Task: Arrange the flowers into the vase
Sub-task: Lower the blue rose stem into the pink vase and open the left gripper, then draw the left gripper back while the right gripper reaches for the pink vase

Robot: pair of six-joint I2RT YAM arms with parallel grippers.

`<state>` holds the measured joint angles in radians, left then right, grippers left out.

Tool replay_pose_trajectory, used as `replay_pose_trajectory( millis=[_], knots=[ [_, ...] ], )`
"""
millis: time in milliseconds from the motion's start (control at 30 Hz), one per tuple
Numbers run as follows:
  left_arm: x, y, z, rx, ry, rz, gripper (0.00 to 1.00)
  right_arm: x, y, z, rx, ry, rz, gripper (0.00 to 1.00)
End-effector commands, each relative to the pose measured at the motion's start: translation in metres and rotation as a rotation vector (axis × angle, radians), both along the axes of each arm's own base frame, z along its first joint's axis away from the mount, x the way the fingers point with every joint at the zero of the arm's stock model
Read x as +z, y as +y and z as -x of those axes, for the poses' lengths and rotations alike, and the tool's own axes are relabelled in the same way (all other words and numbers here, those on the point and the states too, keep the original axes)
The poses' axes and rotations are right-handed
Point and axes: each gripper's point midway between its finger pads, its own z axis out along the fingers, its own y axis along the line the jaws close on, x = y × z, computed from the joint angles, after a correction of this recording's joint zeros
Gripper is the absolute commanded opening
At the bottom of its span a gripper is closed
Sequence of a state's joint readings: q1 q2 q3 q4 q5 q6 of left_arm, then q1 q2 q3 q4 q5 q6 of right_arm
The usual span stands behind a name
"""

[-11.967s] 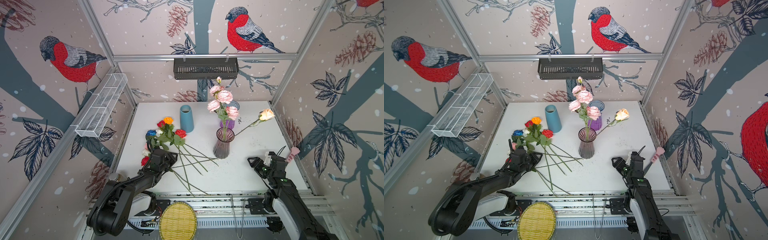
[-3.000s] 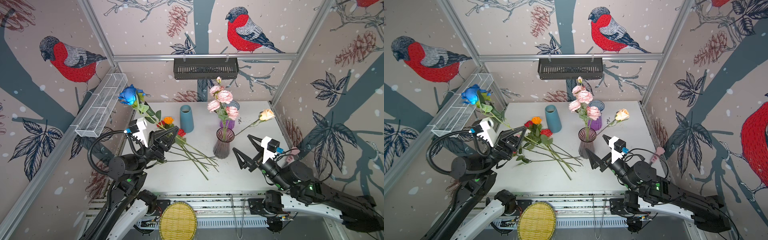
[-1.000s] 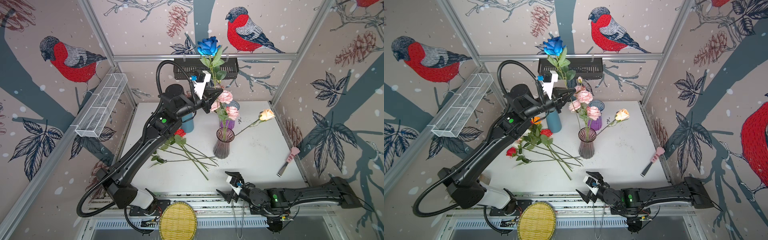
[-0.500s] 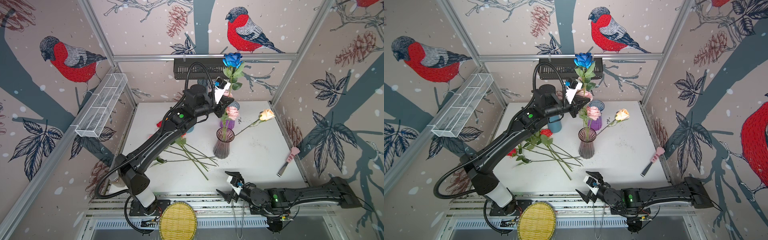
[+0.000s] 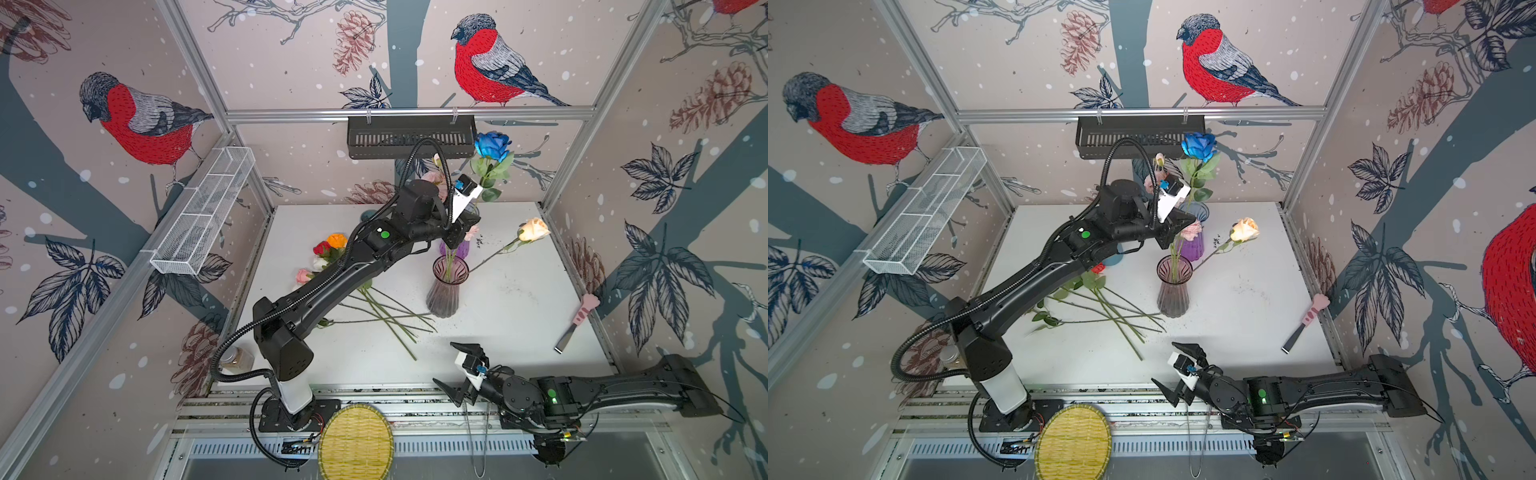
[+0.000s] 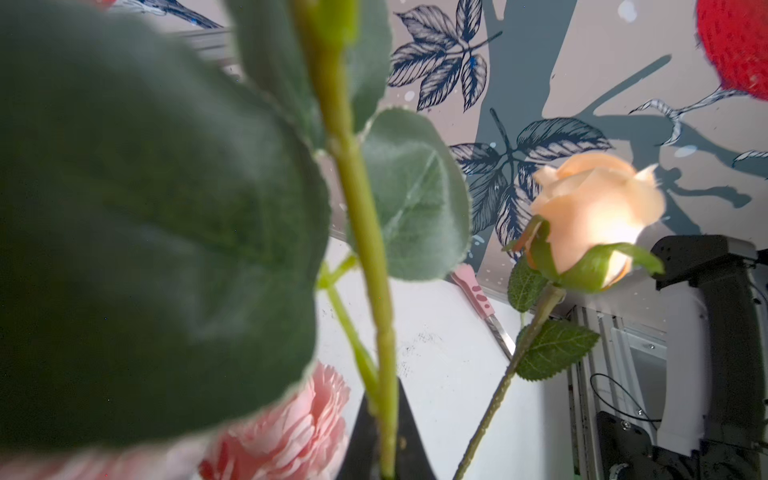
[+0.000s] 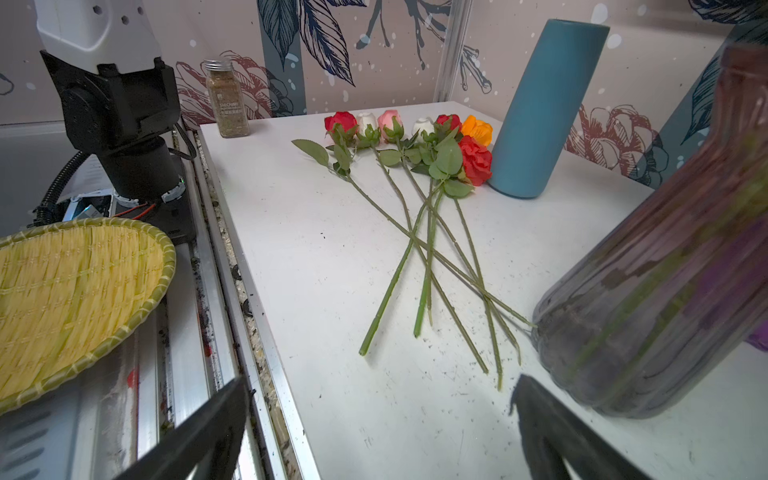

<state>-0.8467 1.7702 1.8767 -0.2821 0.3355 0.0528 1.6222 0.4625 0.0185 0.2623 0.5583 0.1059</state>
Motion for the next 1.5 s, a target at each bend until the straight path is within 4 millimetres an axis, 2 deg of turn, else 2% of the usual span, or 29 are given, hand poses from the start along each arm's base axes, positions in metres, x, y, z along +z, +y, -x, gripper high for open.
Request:
replay_pose_trajectory(
  millis=[0, 33, 67, 133, 167, 200, 333, 500, 600, 667, 833, 933, 1000, 1100, 1200, 1267, 1333, 1367, 1467],
  knots=[
    [-0.009, -0.001, -0.003, 0.011, -0.015, -0.036, 0.00, 0.006, 0.000, -0.001, -0.007, -0.001, -0.027, 1.00],
    [-0.009, -0.002, -0.003, 0.004, -0.012, -0.037, 0.00, 0.006, -0.001, -0.001, -0.007, -0.002, -0.028, 1.00],
    [-0.010, -0.003, -0.001, -0.005, -0.008, -0.039, 0.16, 0.006, -0.001, -0.001, -0.005, -0.002, -0.031, 1.00],
    [0.000, -0.001, 0.003, -0.019, -0.015, -0.035, 0.77, 0.007, -0.001, 0.000, -0.003, -0.003, -0.033, 1.00],
    [0.007, 0.001, 0.006, -0.023, -0.026, -0.031, 0.95, 0.007, -0.001, 0.000, -0.003, -0.002, -0.036, 1.00],
    [0.016, 0.005, 0.009, -0.026, -0.038, -0.027, 0.98, 0.006, -0.001, 0.000, -0.003, -0.004, -0.033, 1.00],
    [0.046, 0.029, 0.025, -0.020, -0.063, -0.025, 0.98, 0.007, -0.001, 0.000, -0.002, -0.006, -0.034, 1.00],
    [0.049, 0.071, 0.047, 0.029, -0.041, -0.041, 0.98, 0.008, -0.003, -0.003, -0.022, -0.011, -0.036, 1.00],
    [0.051, 0.108, 0.066, 0.106, -0.079, 0.035, 0.98, 0.022, -0.016, -0.024, -0.169, 0.000, -0.095, 1.00],
    [0.040, 0.136, 0.073, 0.190, -0.084, 0.101, 0.98, 0.043, -0.024, -0.035, -0.242, -0.004, -0.154, 1.00],
    [0.002, 0.208, 0.081, 0.432, 0.001, 0.189, 0.98, 0.126, -0.025, -0.039, -0.178, -0.002, -0.311, 1.00],
    [-0.020, 0.247, 0.091, 0.565, 0.089, 0.174, 0.98, 0.172, -0.022, -0.045, -0.152, -0.009, -0.221, 0.91],
    [-0.032, 0.267, 0.102, 0.613, 0.141, 0.163, 0.98, 0.191, -0.012, -0.047, -0.125, -0.007, -0.119, 0.89],
    [-0.046, 0.288, 0.123, 0.629, 0.188, 0.166, 0.98, 0.205, 0.004, -0.060, -0.162, 0.026, 0.032, 0.90],
    [-0.060, 0.309, 0.134, 0.677, 0.208, 0.174, 0.98, 0.220, 0.025, -0.079, -0.173, 0.117, 0.156, 0.90],
    [-0.068, 0.320, 0.139, 0.707, 0.217, 0.182, 0.98, 0.226, 0.036, -0.098, -0.153, 0.258, 0.208, 0.83],
    [-0.077, 0.331, 0.142, 0.749, 0.237, 0.218, 0.98, 0.233, 0.039, -0.117, -0.151, 0.384, 0.236, 0.77],
    [-0.078, 0.335, 0.144, 0.761, 0.240, 0.241, 0.98, 0.231, 0.042, -0.124, -0.152, 0.422, 0.274, 0.76],
    [-0.080, 0.337, 0.151, 0.723, 0.211, 0.321, 0.98, 0.224, 0.039, -0.141, -0.224, 0.437, 0.440, 0.71]
  ],
)
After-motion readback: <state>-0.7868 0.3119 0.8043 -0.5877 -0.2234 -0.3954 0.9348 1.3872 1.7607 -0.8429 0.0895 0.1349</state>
